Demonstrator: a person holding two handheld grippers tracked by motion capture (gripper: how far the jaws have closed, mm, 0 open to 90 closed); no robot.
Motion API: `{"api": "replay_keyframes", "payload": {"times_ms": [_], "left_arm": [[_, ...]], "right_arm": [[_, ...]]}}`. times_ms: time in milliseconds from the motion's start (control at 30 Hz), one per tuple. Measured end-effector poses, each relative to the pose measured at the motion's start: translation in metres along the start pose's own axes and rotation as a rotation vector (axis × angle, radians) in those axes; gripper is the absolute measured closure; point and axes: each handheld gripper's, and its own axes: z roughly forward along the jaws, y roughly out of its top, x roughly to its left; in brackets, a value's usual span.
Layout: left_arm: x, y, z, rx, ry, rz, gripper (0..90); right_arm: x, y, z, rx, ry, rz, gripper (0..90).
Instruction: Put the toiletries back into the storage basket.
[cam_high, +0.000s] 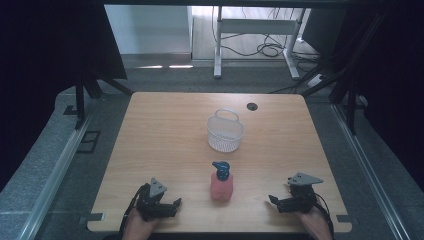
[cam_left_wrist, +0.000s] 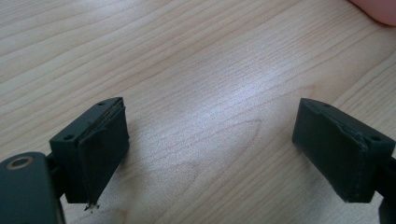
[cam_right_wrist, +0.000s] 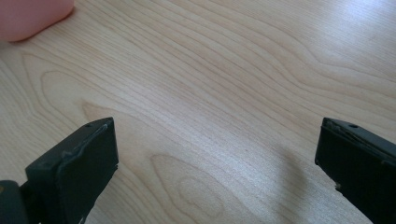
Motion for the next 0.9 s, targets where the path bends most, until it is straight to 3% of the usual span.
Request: {"api": "replay_keyframes", "payload": {"times_ms": [533,900], "left_arm": [[0.0,0.0,0.0,0.0,0.0,0.001,10.4],[0.0,0.0,0.0,0.0,0.0,0.001,10.4]], "right_arm": [[0.005,0.006,-0.006,-0.017,0.025,-0.016,0.0],[0.012,0.014,-0.008,-0.024,0.067,-0.016,0.0]]}}
